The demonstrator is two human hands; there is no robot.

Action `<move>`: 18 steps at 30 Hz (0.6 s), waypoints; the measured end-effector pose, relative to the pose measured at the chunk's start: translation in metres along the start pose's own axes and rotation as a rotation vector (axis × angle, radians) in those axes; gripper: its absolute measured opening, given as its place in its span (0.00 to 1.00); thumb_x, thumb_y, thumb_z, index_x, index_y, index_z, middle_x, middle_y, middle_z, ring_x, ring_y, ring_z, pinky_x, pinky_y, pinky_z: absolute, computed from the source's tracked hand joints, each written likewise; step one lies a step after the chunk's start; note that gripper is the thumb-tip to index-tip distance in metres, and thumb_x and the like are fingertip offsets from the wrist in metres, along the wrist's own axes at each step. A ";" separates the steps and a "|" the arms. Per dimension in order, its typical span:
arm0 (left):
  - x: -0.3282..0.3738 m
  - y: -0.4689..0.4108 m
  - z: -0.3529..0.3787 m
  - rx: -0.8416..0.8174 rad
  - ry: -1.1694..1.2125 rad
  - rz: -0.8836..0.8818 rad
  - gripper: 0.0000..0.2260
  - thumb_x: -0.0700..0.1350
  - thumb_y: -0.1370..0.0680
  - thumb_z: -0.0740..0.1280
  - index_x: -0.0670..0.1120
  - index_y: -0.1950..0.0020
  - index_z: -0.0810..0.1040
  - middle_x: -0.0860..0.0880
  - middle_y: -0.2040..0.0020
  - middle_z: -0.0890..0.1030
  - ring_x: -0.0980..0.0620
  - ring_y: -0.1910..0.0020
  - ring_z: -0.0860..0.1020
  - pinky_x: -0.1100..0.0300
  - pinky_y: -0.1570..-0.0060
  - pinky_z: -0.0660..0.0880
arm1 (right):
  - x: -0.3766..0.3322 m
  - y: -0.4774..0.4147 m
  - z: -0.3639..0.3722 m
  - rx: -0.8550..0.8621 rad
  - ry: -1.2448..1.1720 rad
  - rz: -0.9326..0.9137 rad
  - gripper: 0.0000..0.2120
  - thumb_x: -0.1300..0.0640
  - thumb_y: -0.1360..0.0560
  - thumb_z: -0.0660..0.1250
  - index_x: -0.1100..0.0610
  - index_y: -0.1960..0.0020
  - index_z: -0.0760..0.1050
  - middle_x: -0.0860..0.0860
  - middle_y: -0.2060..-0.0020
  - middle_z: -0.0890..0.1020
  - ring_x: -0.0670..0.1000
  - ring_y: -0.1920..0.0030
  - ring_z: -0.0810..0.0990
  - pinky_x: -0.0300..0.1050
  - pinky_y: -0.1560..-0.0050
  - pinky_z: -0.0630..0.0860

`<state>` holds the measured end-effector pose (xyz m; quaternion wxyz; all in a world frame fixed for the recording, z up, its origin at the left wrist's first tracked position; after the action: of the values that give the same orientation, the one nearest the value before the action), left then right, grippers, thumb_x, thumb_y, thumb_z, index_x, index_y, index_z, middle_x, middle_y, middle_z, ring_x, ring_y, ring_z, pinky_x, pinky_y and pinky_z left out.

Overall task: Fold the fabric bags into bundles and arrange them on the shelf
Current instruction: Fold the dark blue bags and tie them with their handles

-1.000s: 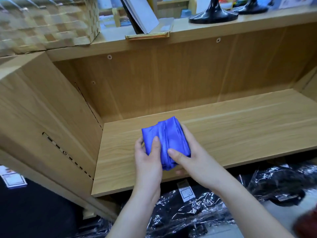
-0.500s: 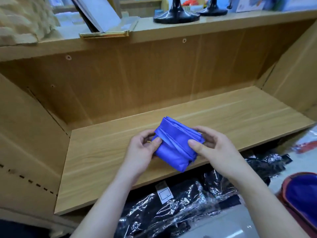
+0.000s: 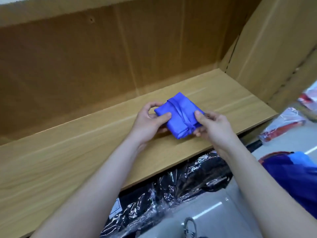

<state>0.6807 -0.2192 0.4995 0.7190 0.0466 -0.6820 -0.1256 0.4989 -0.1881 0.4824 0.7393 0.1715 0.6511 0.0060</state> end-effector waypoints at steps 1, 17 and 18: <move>-0.002 -0.012 0.013 0.010 -0.007 0.005 0.13 0.37 0.24 0.70 0.50 0.47 0.71 0.49 0.63 0.84 0.53 0.66 0.81 0.58 0.63 0.80 | 0.000 -0.010 -0.011 0.012 -0.017 0.027 0.19 0.57 0.22 0.68 0.68 0.38 0.71 0.55 0.60 0.79 0.48 0.74 0.76 0.39 0.69 0.77; -0.010 -0.142 0.141 -0.286 -1.300 0.723 0.28 0.59 0.27 0.71 0.53 0.29 0.71 0.46 0.30 0.73 0.43 0.32 0.70 0.49 0.38 0.72 | -0.018 -0.129 -0.111 0.472 0.164 -0.112 0.04 0.59 0.24 0.69 0.53 0.50 0.77 0.50 0.70 0.79 0.42 0.77 0.75 0.36 0.70 0.74; -0.007 -0.151 0.148 -0.264 -1.306 0.751 0.27 0.59 0.27 0.70 0.53 0.30 0.71 0.47 0.32 0.74 0.43 0.33 0.72 0.49 0.40 0.73 | -0.020 -0.136 -0.114 0.498 0.185 -0.131 0.07 0.60 0.24 0.69 0.53 0.46 0.77 0.50 0.70 0.79 0.44 0.75 0.77 0.37 0.67 0.76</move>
<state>0.5159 -0.3474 0.4659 0.1637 -0.3583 -0.9181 0.0447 0.3568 -0.2923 0.4556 0.6104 0.3044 0.7071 -0.1864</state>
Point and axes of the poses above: each hand's wrist, its own y-axis away from the middle knuckle, its own z-axis out of the palm, x = y × z, the point moved 4 cm from there along -y, towards the middle knuckle
